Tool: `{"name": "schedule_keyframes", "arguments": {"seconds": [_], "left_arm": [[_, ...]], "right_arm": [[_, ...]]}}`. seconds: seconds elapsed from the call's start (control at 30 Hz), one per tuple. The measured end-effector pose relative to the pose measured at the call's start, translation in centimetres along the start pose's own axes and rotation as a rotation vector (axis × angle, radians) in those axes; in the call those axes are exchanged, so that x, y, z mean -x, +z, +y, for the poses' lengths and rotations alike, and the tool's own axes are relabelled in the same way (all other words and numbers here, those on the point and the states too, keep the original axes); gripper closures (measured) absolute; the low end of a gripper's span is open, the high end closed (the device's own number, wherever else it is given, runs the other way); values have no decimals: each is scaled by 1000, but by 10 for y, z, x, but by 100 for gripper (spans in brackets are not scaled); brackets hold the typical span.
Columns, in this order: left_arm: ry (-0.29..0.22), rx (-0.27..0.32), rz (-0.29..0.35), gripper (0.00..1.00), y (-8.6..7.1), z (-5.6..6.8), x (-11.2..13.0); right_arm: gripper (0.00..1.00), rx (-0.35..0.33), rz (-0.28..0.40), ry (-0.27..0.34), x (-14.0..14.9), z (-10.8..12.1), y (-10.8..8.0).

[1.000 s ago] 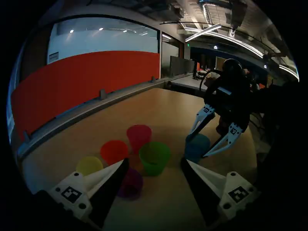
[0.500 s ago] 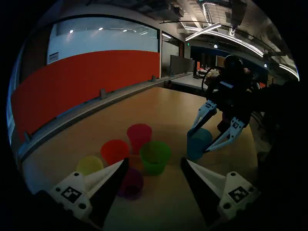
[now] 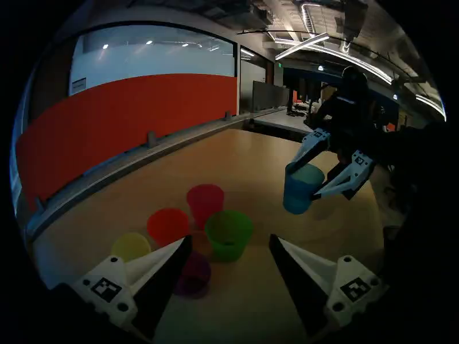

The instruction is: Pour water

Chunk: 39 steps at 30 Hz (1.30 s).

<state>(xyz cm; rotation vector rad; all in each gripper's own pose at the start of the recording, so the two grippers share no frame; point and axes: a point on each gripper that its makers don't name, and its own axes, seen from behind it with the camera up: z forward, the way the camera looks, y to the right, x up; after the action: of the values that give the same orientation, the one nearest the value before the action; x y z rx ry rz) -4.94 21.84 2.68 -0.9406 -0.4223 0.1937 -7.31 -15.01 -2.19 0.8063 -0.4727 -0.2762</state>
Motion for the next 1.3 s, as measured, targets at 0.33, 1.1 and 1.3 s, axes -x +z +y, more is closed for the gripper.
{"name": "schedule_keyframes", "arguments": {"seconds": [0.33, 1.1, 1.3], "left_arm": [[-2, -1, -6, 0, 4, 1, 1], [1, -12, -56, 0, 22, -2, 8], [1, -15, -78, 0, 31, -3, 13]], "right_arm": [[9, 53, 131, 10, -45, 17, -26], [9, 125, 361, -14, -126, 40, -74], [9, 134, 385, -26, -137, 41, -83]]}}
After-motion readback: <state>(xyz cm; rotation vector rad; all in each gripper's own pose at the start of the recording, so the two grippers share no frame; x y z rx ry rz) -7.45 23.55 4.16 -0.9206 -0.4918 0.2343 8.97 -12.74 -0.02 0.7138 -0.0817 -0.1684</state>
